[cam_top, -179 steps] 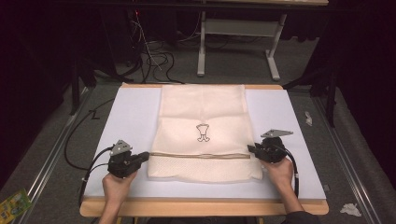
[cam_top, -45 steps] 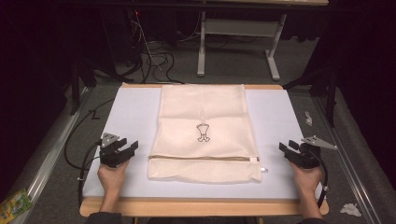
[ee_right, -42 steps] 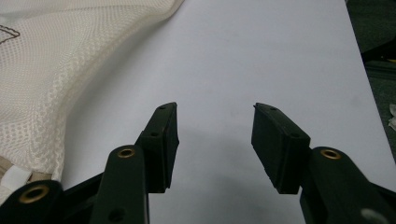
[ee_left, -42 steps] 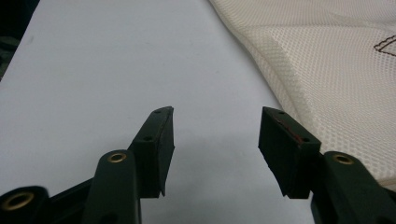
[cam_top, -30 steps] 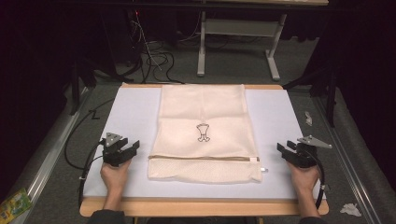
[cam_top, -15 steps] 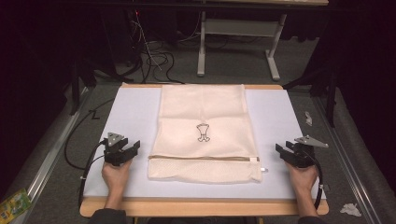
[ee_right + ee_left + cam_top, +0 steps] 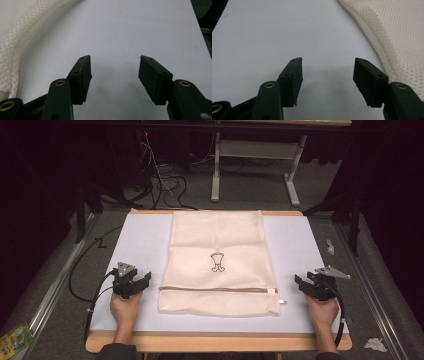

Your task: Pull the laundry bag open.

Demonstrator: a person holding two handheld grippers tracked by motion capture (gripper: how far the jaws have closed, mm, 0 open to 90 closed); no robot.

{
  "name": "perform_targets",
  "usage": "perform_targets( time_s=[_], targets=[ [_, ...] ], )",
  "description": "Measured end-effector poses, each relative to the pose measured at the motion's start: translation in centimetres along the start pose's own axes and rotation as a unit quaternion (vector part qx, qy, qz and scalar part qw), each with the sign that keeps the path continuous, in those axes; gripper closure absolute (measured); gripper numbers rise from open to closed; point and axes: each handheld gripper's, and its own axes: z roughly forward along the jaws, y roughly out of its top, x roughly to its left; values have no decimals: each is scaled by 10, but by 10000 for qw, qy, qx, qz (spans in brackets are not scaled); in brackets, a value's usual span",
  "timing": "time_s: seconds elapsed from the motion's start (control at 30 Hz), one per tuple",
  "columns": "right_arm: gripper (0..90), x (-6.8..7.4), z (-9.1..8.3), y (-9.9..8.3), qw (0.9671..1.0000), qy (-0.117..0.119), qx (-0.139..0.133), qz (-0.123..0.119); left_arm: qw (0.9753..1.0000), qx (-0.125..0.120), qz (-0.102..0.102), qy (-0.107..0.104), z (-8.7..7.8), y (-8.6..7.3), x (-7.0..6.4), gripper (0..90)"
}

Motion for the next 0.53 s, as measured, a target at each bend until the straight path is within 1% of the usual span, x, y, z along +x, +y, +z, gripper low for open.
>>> perform_targets(
  time_s=[0.1, 0.3, 0.4, 0.53],
  targets=[
    [407, 0, 0, 0, 10000, -2, 14, -7, 10000, 9, 19, -1, 0, 0, 0, 393],
    [398, 0, 0, 0, 10000, 9, 30, 24, 10000, 54, 5, -40, 1, 0, 0, 382],
    [387, 0, 1, 0, 10000, 25, 34, -39, 10000, 74, 3, -51, 1, 0, 0, 379],
    [371, -1, 3, 0, 9999, 66, 109, -67, 9999, 105, -13, -55, 2, 0, 1, 376]
  ],
)
